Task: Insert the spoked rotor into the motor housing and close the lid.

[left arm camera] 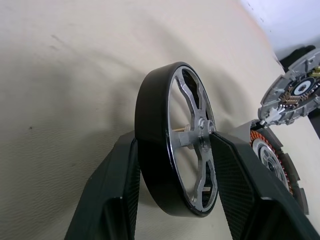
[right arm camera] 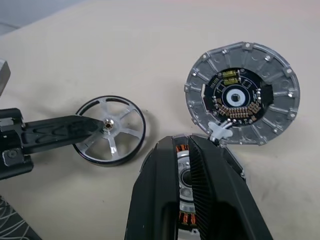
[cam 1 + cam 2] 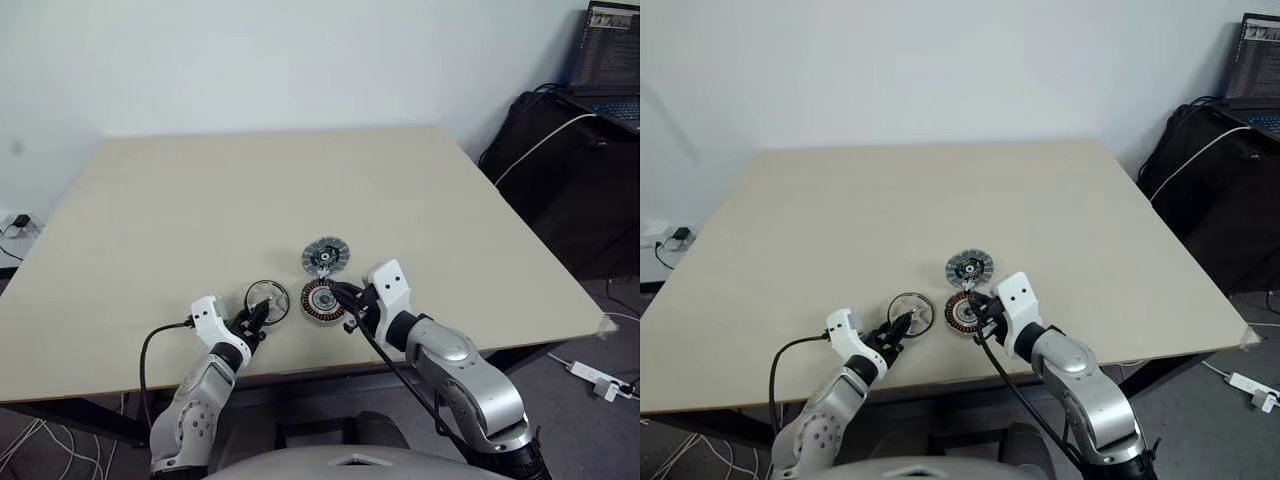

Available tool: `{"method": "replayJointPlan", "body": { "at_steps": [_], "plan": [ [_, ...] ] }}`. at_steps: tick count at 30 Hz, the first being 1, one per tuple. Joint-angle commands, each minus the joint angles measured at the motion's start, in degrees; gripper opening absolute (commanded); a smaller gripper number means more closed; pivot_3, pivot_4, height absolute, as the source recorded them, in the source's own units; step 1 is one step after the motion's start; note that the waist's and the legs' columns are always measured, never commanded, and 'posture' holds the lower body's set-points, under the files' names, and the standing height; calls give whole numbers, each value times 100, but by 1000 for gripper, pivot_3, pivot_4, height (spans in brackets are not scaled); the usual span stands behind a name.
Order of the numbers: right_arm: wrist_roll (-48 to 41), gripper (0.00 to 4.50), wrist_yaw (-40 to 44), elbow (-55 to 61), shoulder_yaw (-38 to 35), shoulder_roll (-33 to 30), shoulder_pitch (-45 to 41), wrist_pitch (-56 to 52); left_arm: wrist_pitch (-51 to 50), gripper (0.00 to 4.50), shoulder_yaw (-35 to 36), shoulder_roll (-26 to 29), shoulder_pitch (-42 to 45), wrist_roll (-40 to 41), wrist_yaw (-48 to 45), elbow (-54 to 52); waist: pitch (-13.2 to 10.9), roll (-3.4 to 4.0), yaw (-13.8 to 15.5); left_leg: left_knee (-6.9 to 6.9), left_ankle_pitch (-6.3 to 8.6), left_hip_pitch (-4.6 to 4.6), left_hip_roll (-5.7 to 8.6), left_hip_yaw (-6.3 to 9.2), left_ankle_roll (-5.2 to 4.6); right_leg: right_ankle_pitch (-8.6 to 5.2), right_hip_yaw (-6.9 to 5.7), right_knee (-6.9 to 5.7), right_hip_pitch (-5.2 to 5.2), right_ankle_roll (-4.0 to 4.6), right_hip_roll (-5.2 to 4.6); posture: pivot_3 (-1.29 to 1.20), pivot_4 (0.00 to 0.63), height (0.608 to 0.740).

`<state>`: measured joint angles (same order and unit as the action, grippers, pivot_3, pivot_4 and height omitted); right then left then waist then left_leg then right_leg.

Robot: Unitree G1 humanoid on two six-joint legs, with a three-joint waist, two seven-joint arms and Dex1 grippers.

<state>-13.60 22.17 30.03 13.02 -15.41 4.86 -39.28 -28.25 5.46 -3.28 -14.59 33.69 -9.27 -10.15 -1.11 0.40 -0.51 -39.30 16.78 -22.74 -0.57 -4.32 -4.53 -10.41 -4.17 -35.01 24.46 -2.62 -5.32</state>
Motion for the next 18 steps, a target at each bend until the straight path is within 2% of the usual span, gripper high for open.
{"method": "replayJointPlan", "body": {
  "at_steps": [1, 11, 18],
  "plan": [
    [-43, 488, -29, 229, -43, -16, -91, 29, 56, 1807, 120, -148, 23, 169, 56, -227, 0, 0, 3, 0, 0, 0, 0, 0, 0, 0, 0, 0, 0, 0, 0, 0, 0, 740],
    [-35, 488, -73, 258, -51, -89, -66, 18, 334, 1807, 267, -401, 137, 1090, -236, -443, -2, -3, 14, 0, 0, -1, 1, 0, 0, 0, 0, 1, 0, 0, -3, 0, 0, 740],
    [-51, 488, -117, 294, -72, -117, -43, -1, 238, 1807, -31, -530, 162, 2012, -416, -761, -3, -4, 14, 0, 0, -1, 1, -1, 0, 0, 1, 2, 0, 0, -2, 0, 0, 740]
  ]
}}
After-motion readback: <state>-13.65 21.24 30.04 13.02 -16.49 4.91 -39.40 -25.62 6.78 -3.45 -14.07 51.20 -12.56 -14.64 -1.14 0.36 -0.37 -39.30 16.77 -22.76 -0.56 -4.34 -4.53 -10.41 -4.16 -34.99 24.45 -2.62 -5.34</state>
